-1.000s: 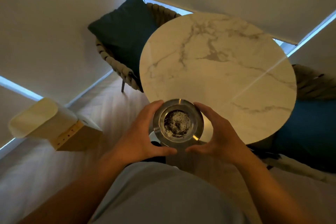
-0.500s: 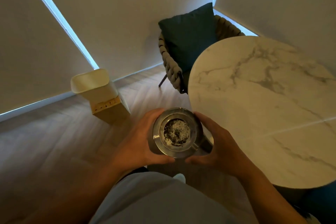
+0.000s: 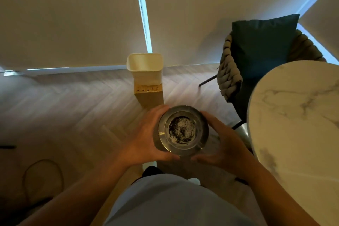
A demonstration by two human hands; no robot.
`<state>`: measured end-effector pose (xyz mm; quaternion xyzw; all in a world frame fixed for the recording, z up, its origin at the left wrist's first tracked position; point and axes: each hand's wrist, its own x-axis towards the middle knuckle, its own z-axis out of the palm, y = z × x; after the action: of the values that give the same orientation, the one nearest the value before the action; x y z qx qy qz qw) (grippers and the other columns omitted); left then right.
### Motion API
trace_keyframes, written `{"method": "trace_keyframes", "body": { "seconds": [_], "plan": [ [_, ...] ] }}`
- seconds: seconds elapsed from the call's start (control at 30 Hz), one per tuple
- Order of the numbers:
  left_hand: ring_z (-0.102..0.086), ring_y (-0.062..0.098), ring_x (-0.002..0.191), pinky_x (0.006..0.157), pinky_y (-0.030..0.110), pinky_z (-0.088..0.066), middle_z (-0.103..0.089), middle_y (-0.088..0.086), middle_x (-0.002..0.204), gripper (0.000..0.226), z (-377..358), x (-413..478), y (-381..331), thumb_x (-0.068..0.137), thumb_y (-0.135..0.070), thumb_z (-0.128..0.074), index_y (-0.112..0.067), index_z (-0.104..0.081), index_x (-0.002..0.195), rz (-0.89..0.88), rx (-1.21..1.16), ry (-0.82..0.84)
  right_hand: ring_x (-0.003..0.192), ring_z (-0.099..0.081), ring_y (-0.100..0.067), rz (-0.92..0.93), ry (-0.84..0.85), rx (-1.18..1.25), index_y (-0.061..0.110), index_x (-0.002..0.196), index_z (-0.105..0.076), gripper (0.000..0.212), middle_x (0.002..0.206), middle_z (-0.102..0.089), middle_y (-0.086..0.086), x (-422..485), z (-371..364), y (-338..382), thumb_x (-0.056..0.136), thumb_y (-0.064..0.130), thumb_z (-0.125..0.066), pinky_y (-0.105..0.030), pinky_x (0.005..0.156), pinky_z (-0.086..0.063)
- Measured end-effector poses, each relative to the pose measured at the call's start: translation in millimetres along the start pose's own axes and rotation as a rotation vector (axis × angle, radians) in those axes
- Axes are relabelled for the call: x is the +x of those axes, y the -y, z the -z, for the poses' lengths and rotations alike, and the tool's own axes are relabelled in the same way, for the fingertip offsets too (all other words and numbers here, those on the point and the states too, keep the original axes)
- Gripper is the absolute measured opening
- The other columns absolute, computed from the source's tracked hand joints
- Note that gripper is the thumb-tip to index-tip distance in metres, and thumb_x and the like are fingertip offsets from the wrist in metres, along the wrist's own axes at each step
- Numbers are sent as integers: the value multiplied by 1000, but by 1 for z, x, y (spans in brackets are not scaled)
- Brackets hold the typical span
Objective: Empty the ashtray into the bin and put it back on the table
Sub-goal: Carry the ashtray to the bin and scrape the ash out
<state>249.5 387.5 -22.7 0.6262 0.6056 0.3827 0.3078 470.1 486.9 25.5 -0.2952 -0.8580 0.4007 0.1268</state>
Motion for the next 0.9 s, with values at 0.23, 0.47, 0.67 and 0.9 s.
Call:
{"method": "trace_keyframes", "body": {
  "seconds": [0.23,0.47,0.67,0.9],
  "plan": [
    [-35,6,144,116,33,-37,-37,-13,154,122,66,-23,54,49,-50,-97,-37,-30,149,96,23,-15,105,-65,-7,-126,-70,90,30,122,-55,36,113,-68,10,64,-45,30,87,32,-64,-37,91,-56],
    [-36,6,143,112,47,-43,-34,-18,155,125,114,-31,93,47,-69,-90,-38,-28,150,119,138,39,67,-67,-1,-276,-95,186,37,84,-65,18,70,-70,18,121,-75,42,92,21,-64,-17,60,-52],
    [-33,5,144,112,45,-42,-31,-19,156,125,138,-18,110,48,-74,-87,-36,-27,152,106,180,94,50,-67,-8,-311,-13,262,23,81,-69,13,65,-73,9,158,-78,41,92,19,-64,-18,50,-54],
    [-29,2,146,116,43,-39,-25,-22,158,122,159,28,125,48,-74,-85,-46,-22,149,126,141,146,51,-70,-22,-305,111,335,17,86,-71,12,68,-74,-7,210,-62,17,87,28,-67,-29,52,-60]
  ]
}}
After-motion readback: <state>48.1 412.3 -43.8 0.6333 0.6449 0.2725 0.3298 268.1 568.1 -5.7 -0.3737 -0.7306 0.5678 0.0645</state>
